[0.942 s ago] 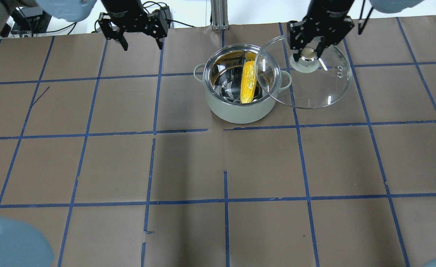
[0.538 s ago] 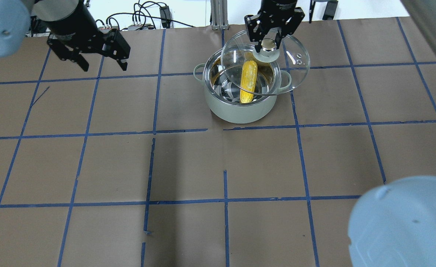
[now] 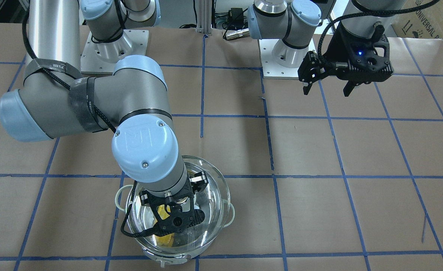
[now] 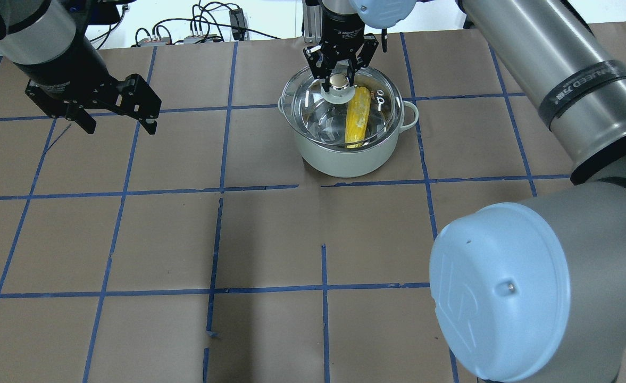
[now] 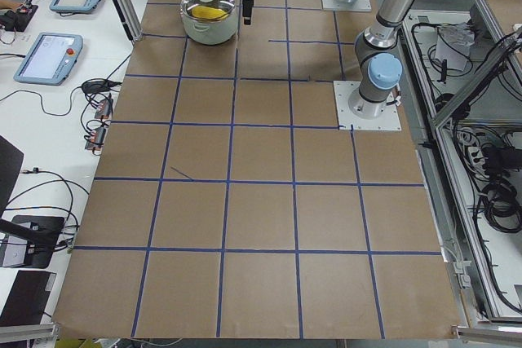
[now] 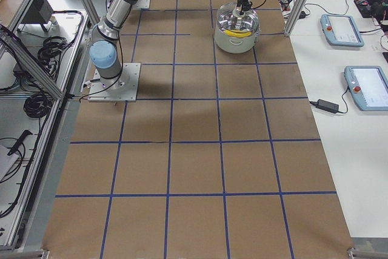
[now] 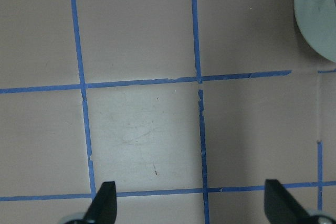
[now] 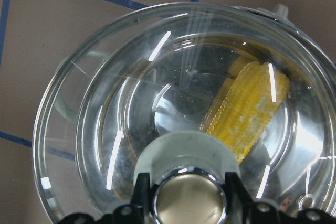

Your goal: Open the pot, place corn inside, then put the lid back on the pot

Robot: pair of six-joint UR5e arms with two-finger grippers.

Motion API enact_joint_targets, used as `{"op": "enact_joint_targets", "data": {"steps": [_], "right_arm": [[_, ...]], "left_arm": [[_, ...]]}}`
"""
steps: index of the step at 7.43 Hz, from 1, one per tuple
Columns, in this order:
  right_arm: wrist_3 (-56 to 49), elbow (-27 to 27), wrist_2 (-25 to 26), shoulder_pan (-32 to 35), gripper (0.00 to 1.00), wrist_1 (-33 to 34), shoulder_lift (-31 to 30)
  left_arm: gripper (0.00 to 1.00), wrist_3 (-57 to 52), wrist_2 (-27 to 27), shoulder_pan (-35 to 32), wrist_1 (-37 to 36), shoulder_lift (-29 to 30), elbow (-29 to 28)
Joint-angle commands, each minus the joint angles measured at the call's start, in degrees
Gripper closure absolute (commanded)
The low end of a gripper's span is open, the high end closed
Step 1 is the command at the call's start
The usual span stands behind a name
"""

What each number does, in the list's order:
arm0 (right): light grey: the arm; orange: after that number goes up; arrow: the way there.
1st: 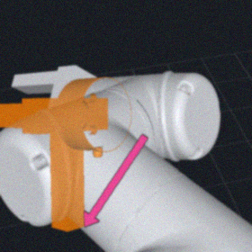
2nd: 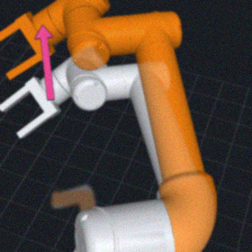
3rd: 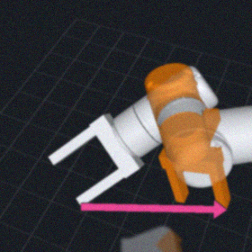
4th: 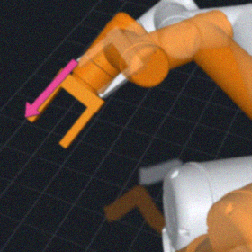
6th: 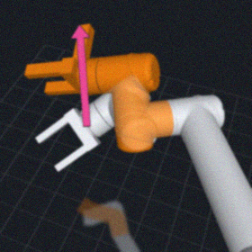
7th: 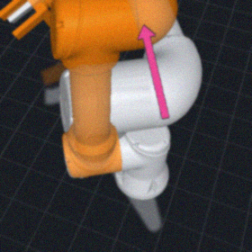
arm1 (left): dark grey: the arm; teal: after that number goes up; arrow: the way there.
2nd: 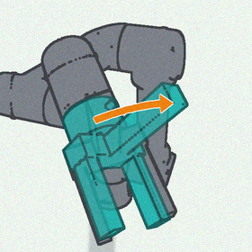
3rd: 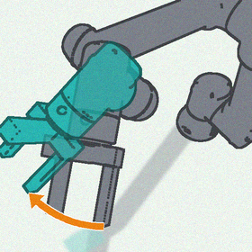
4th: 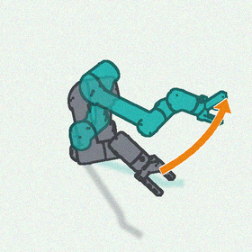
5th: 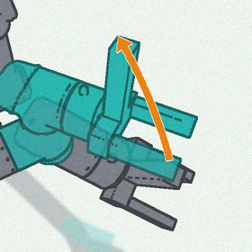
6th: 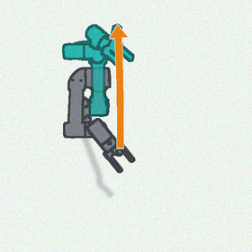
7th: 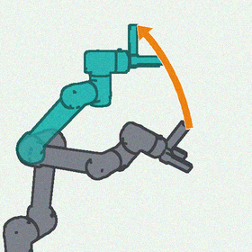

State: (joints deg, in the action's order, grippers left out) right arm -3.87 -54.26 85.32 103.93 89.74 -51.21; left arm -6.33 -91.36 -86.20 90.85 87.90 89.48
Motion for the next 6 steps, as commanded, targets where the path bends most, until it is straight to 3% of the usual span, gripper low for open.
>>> {"op": "enact_joint_targets", "data": {"steps": [1,6], "right_arm": [[-0.35,-0.05,0.11,-0.31,0.71,0.09,0.23],[-0.18,-0.14,0.72,-0.31,0.71,-0.26,-0.03]], "left_arm": [[0.0,0.62,-0.39,0.07,0.29,1.3,-1.41],[0.0,1.85,-0.14,0.24,1.35,1.31,-1.94]]}}
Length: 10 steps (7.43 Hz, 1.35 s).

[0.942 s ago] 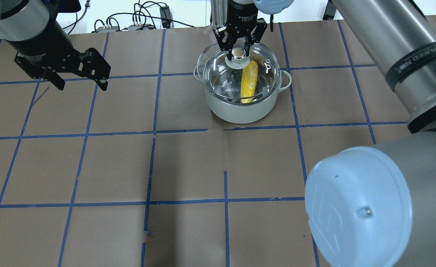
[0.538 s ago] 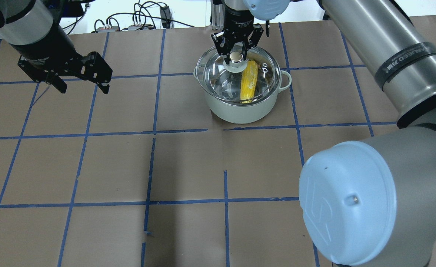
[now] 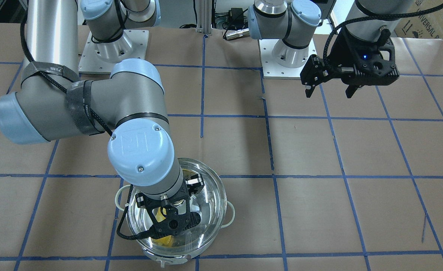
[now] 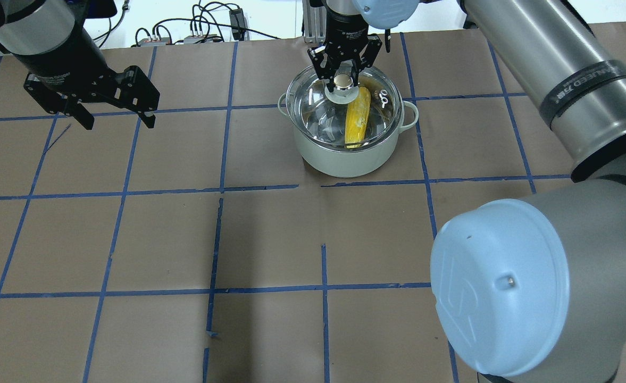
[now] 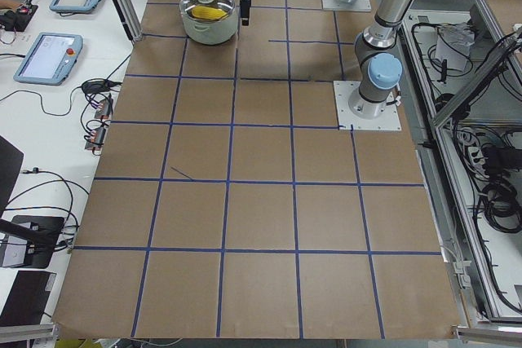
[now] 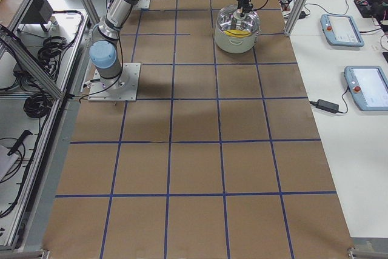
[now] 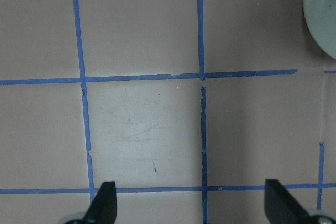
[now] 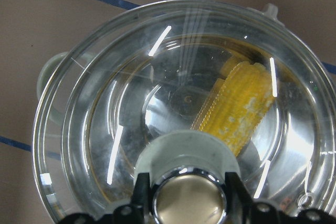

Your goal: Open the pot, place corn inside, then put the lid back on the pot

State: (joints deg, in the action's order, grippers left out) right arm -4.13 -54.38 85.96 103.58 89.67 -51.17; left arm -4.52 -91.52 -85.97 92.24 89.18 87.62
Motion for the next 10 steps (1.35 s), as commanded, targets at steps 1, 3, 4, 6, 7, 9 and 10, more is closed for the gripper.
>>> {"op": "enact_joint_targets", "data": {"steps": [1,3,4,6,7,9,10], "right_arm": [[0.09,-0.37,0.17,0.04,0.71,-0.2,-0.07],[-0.26,-0.55,0.17,-0.22,0.71,-0.11,-0.07],[-0.26,-0.55,0.26,-0.4,0.71,-0.11,-0.07],[-0.35,-0.72,0.34,-0.49,0.71,-0.11,-0.07],[-0.35,-0.81,0.34,-0.58,0.71,-0.2,-0.07],[-0.26,-0.81,0.34,-0.58,0.64,-0.2,-0.07],[0.09,-0.55,0.52,-0.49,0.47,0.24,-0.07]], "left_arm": [[0.0,0.04,-0.06,0.01,-0.04,0.03,0.0],[0.0,0.04,0.11,-0.07,-0.04,0.03,0.09],[0.0,0.04,0.02,-0.08,-0.04,0.03,0.18],[0.0,-0.05,0.11,0.01,-0.13,-0.14,0.18],[0.0,-0.05,0.11,-0.07,-0.13,-0.06,0.18],[0.0,-0.05,0.11,-0.08,-0.31,0.03,0.27],[0.0,-0.05,0.11,-0.08,-0.31,0.03,0.27]]}}
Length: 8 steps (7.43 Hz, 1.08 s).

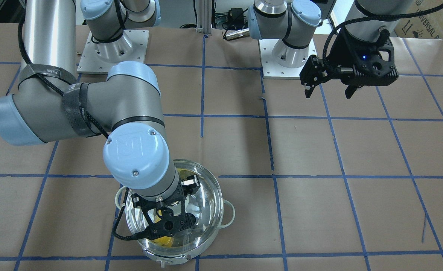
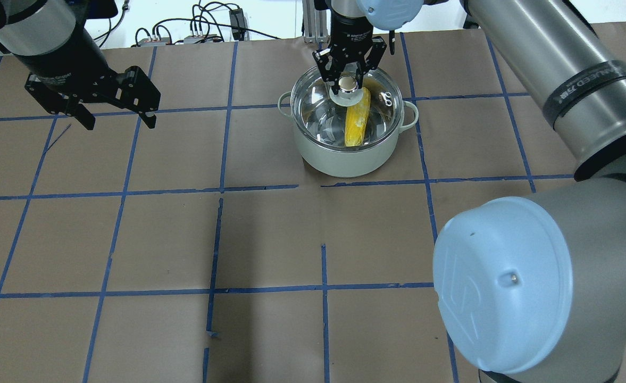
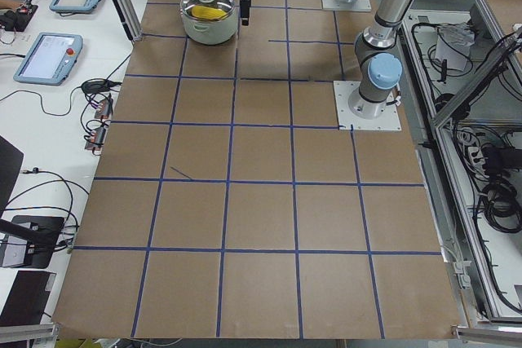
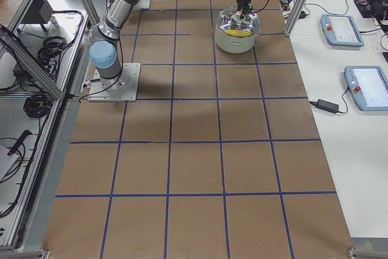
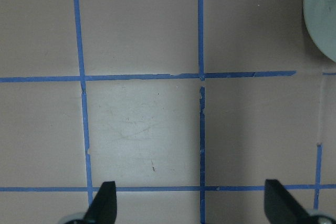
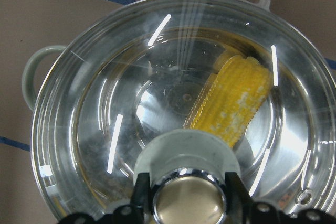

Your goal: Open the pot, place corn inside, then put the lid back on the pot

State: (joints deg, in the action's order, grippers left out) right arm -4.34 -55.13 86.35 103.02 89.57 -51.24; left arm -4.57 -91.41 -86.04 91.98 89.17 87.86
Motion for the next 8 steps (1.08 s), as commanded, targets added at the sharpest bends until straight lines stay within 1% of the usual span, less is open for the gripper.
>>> {"op": "enact_joint_targets", "data": {"steps": [1,2,3,5,6,7,8], "right_arm": [[0.47,0.37,1.44,0.07,0.3,0.78,0.0],[0.47,0.46,1.97,0.07,0.13,1.13,-0.09],[0.47,0.02,1.98,0.07,0.01,1.57,-0.18],[0.56,0.54,2.15,0.07,0.0,1.57,-0.27],[-0.13,0.37,2.85,-0.89,0.0,1.14,-1.57],[-0.14,-1.11,5.12,-2.11,0.01,0.18,-5.33],[-2.14,-3.99,5.14,-5.26,0.01,-1.83,-9.63]], "left_arm": [[0.0,0.0,0.0,0.0,-0.04,0.04,0.12],[0.0,0.0,0.0,0.0,-0.13,0.04,0.21],[0.0,0.0,0.0,0.0,-0.22,0.04,0.38],[0.0,0.0,0.0,0.0,-0.22,0.04,0.39],[0.0,0.0,0.0,0.0,-0.22,0.04,0.39],[0.0,0.0,-0.09,0.0,-0.22,-0.14,0.65],[0.0,0.0,-0.09,0.0,-0.22,-0.22,0.74]]}}
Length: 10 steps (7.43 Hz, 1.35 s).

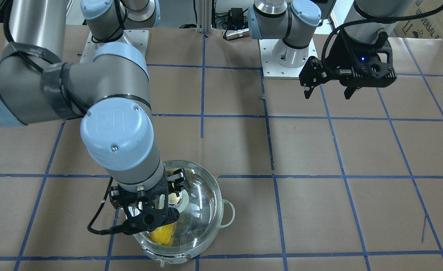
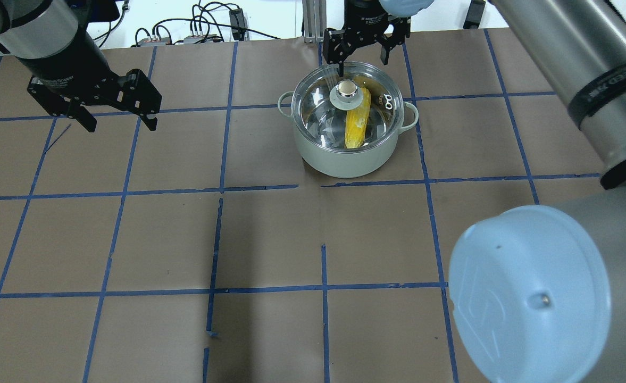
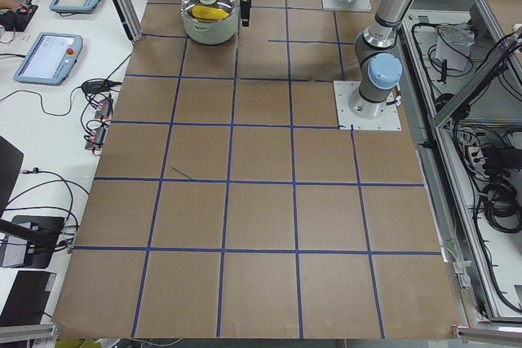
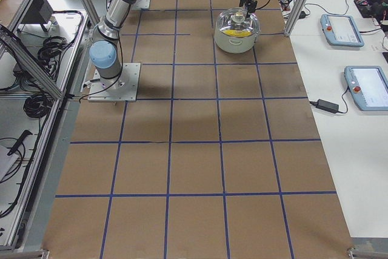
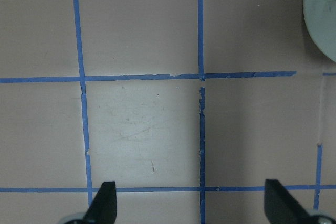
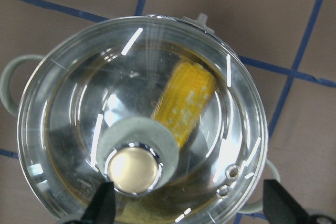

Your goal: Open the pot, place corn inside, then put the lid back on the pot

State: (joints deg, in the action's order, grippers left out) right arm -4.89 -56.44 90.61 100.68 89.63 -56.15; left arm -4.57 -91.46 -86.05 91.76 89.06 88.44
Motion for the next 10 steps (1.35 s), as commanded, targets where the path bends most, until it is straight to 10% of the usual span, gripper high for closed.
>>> {"op": "enact_joint_targets", "data": {"steps": [1,5,10], "right_arm": [[-4.66,-7.5,0.28,-6.6,0.0,-4.52,-9.63],[-4.78,-29.3,0.1,-10.77,0.0,1.31,-25.82],[-4.6,-31.8,-1.3,-10.59,0.0,6.26,-26.2]], "left_arm": [[0.0,0.0,-0.03,0.0,0.0,-0.12,0.24],[0.0,0.0,-0.56,-0.35,0.0,-0.29,0.68],[0.0,0.61,-0.47,-0.7,-0.26,-0.64,1.65]]}}
